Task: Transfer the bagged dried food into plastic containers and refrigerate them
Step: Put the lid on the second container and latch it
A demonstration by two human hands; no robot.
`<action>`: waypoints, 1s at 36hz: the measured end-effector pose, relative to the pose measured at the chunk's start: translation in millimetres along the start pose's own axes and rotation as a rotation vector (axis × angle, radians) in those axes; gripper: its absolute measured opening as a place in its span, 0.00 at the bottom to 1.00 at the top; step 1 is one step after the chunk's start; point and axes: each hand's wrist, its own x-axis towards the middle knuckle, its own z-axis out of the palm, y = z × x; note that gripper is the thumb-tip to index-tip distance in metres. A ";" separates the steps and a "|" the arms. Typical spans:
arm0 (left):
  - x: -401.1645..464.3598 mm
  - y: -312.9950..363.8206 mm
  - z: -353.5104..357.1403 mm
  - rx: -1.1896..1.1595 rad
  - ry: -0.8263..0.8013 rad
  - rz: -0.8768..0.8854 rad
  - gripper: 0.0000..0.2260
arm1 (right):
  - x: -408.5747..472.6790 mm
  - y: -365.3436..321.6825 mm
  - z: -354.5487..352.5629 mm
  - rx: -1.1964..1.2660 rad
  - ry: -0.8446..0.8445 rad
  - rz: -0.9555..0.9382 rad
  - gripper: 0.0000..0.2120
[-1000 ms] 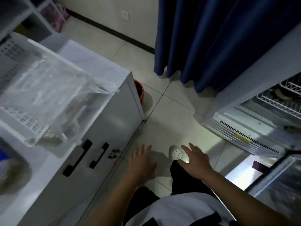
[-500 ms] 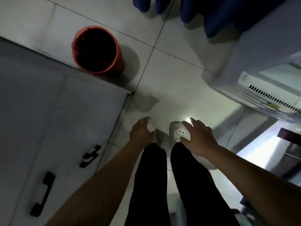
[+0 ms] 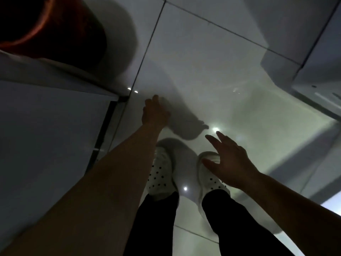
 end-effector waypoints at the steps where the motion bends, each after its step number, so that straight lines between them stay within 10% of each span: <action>1: 8.8 1.0 9.2 0.052 0.032 0.031 0.28 | 5.3 2.6 1.7 -0.002 -0.014 -0.015 0.36; 9: 22.9 -0.5 41.8 0.105 0.222 0.069 0.14 | 16.8 18.3 -1.2 -0.027 -0.008 -0.027 0.36; 17: -119.6 41.2 -13.0 -0.618 0.096 0.050 0.14 | -47.5 -5.7 -43.0 -0.009 0.045 0.018 0.36; 27: -430.8 142.5 -251.8 -1.304 -0.316 -0.185 0.03 | -308.7 -132.9 -198.8 0.302 0.380 -0.296 0.24; 36: -627.5 189.4 -402.5 -1.426 -0.412 0.024 0.04 | -509.1 -217.2 -308.4 0.411 0.453 -0.660 0.13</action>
